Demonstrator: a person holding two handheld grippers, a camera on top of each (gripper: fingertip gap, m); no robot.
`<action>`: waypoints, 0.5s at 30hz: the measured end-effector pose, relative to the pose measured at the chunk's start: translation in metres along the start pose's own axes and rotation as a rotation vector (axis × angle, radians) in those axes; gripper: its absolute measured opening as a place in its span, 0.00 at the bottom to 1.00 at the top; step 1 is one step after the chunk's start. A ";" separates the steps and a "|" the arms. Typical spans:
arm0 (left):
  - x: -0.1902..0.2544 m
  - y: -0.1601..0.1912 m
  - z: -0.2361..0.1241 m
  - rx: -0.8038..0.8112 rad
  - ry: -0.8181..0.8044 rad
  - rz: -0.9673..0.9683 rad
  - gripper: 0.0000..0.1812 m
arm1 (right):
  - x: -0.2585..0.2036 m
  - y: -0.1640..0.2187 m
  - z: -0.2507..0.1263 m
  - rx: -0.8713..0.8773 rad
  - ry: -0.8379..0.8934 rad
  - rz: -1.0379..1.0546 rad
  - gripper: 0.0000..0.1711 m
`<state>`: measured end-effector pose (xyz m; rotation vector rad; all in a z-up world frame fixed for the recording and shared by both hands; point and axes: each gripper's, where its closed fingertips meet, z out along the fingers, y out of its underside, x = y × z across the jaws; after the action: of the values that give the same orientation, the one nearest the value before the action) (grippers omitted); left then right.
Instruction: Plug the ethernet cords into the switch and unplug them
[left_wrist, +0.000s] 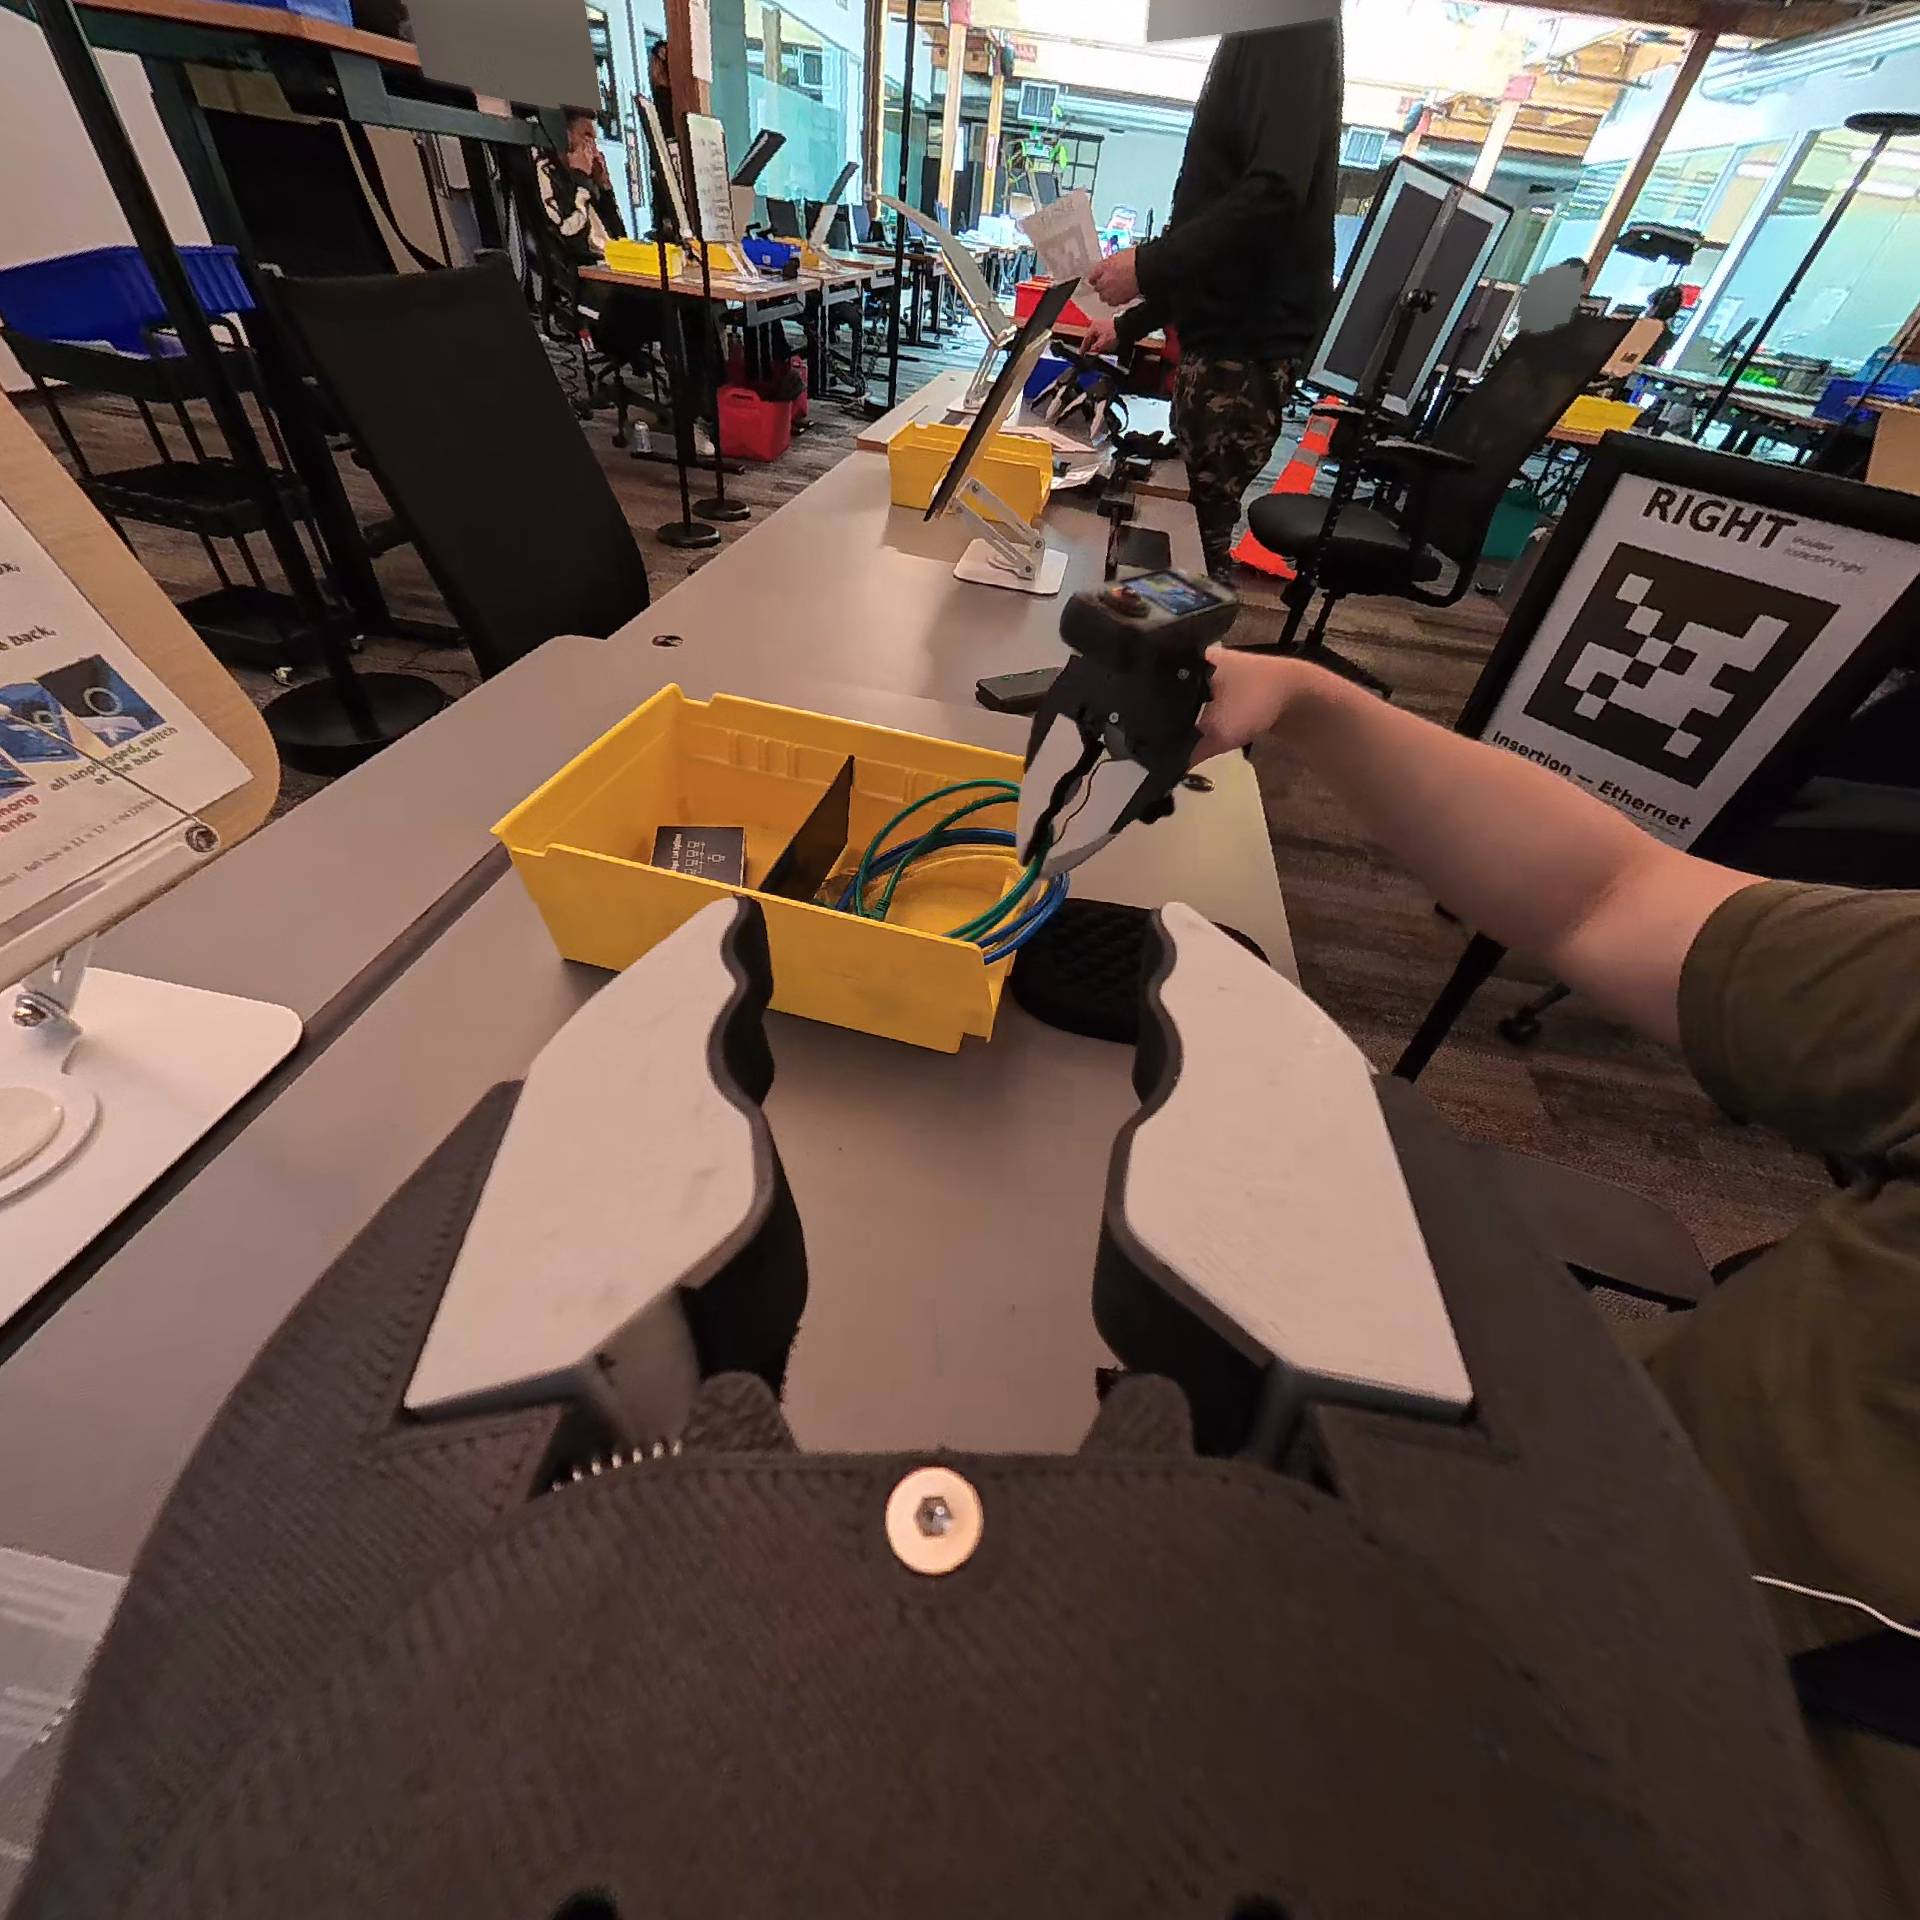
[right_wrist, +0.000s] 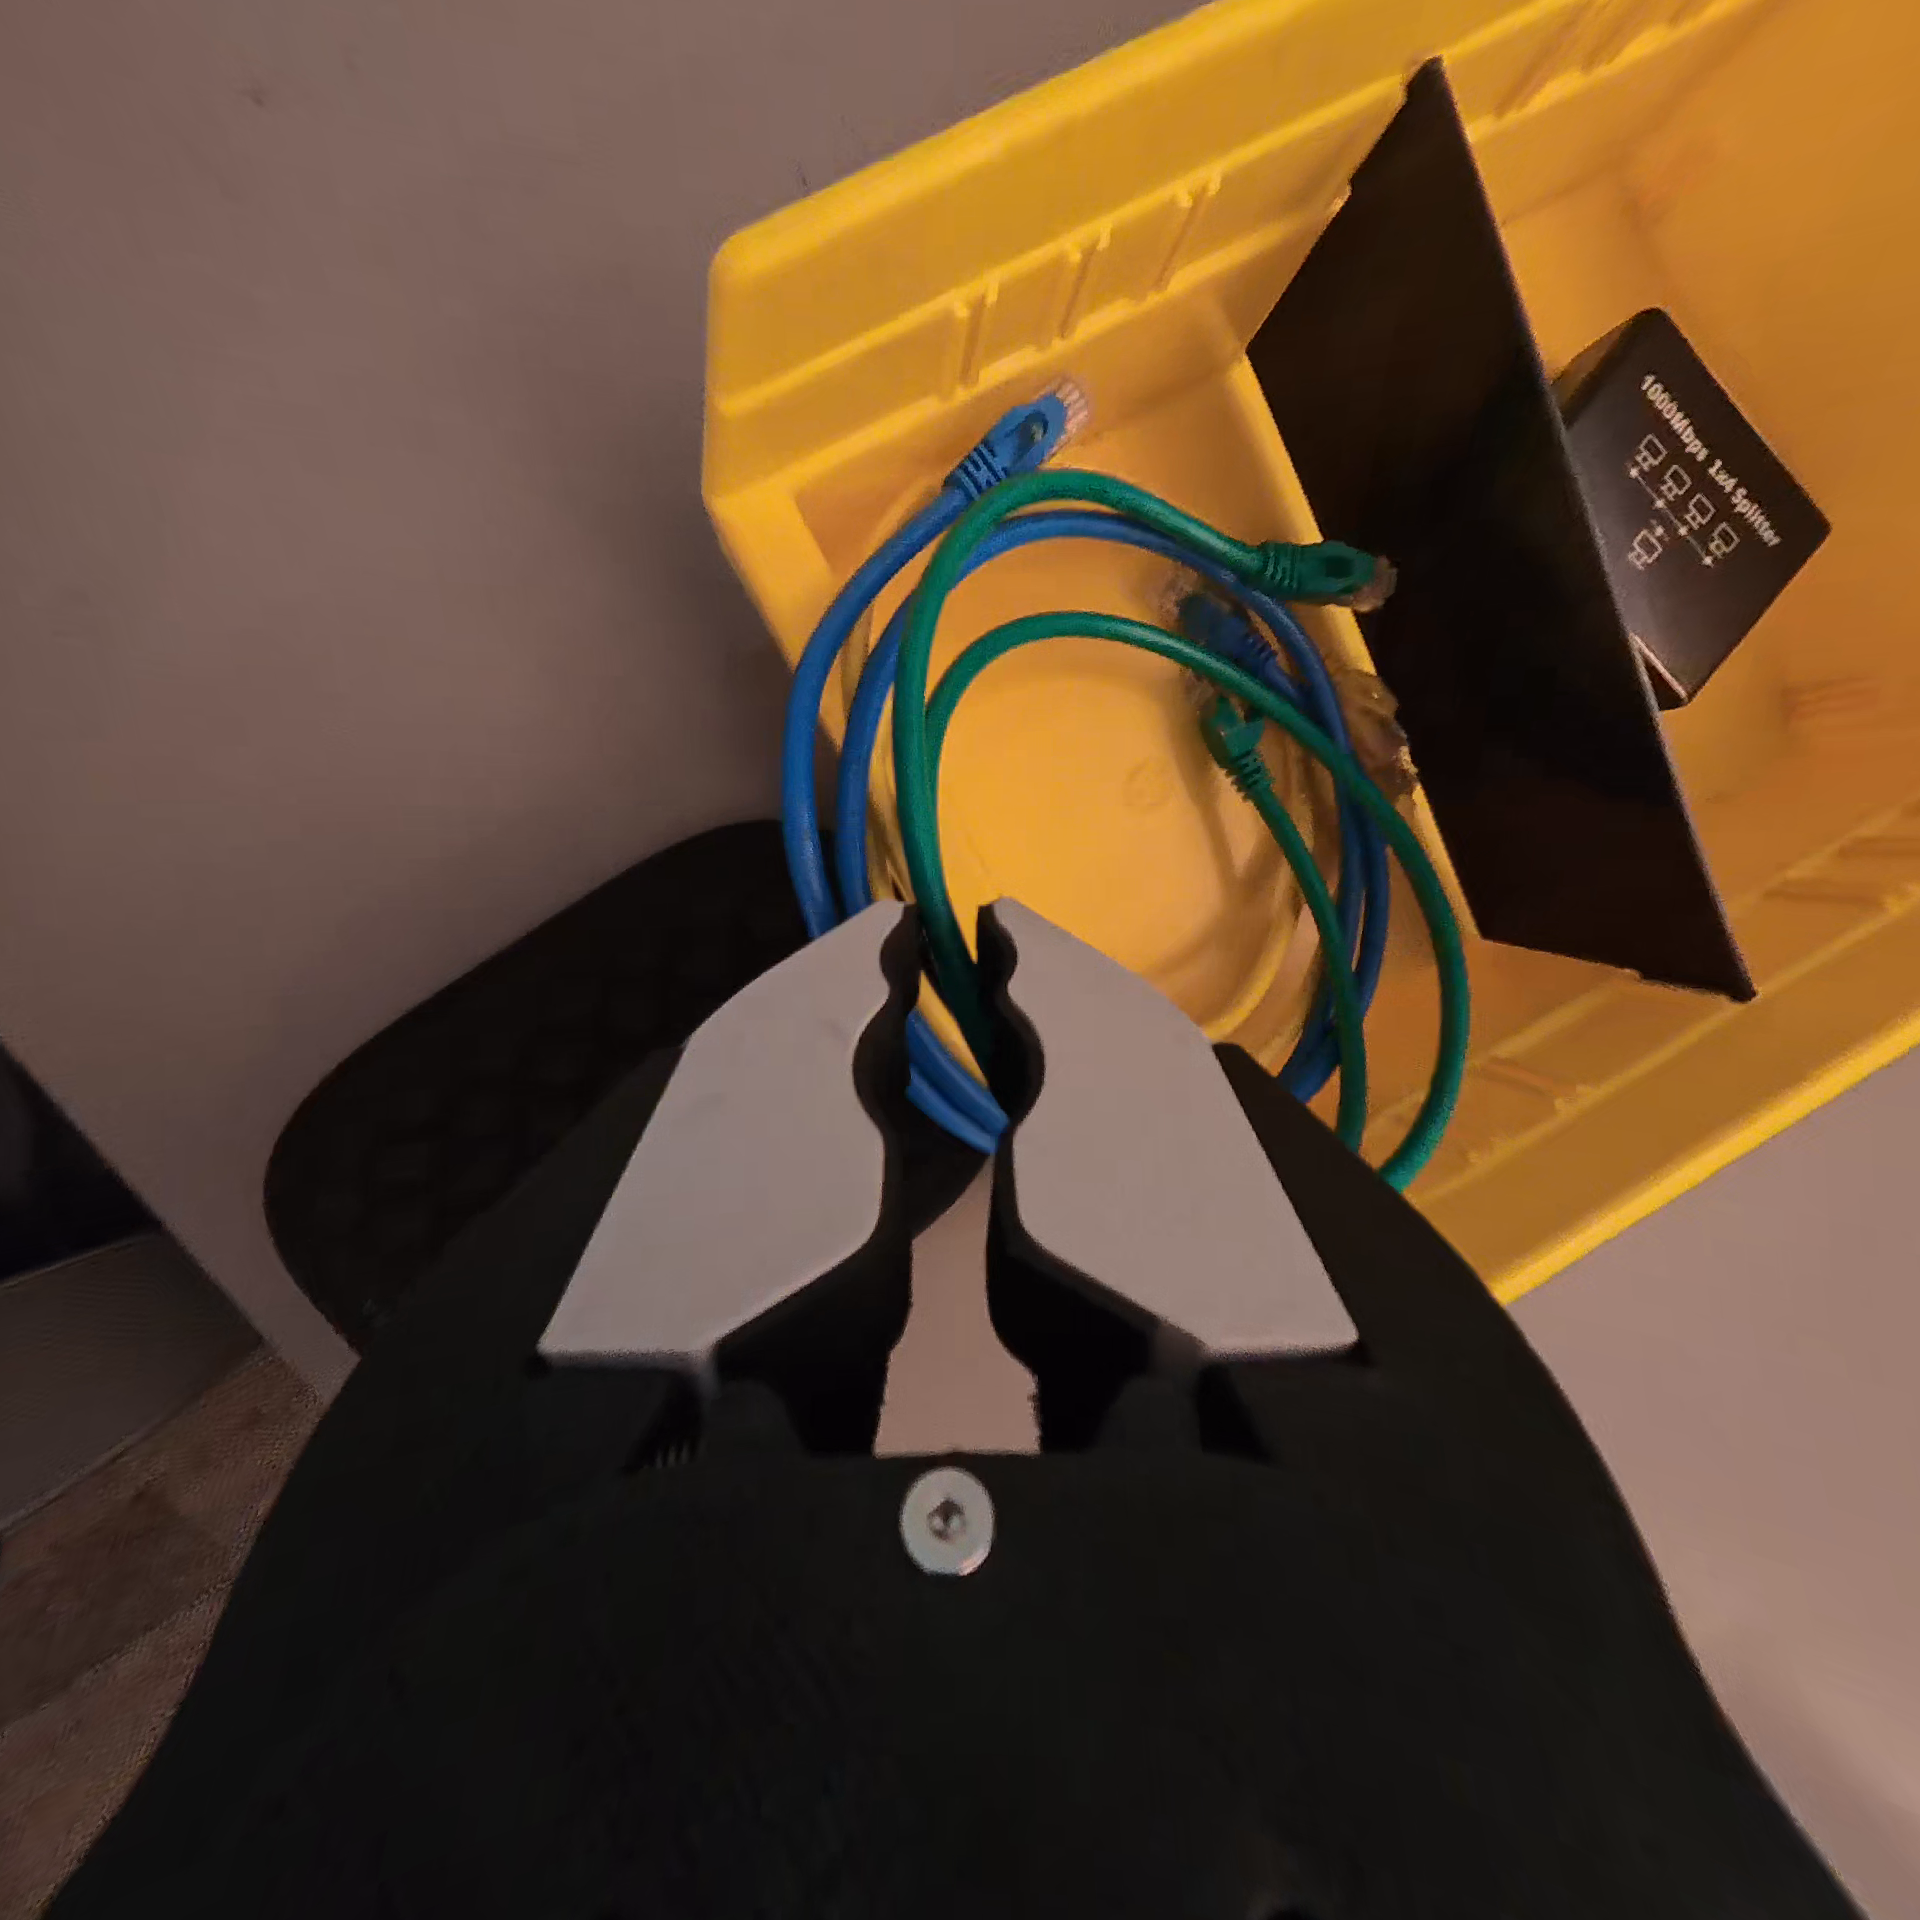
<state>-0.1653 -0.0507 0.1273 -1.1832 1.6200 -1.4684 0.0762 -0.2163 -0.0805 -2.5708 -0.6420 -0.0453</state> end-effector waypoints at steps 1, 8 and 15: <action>0.000 0.001 0.001 -0.003 0.001 0.000 0.38 | 0.001 -0.001 0.004 -0.025 -0.004 0.002 0.07; 0.001 0.004 0.002 -0.022 0.003 0.004 0.38 | 0.000 0.005 0.003 -0.110 -0.092 0.094 0.18; -0.022 -0.004 -0.032 -0.010 -0.137 0.017 0.38 | 0.008 0.009 -0.051 0.152 -0.029 0.164 0.30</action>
<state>-0.1847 -0.0176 0.1344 -1.2452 1.5424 -1.3399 0.0914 -0.2436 -0.0388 -2.4708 -0.4251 0.0918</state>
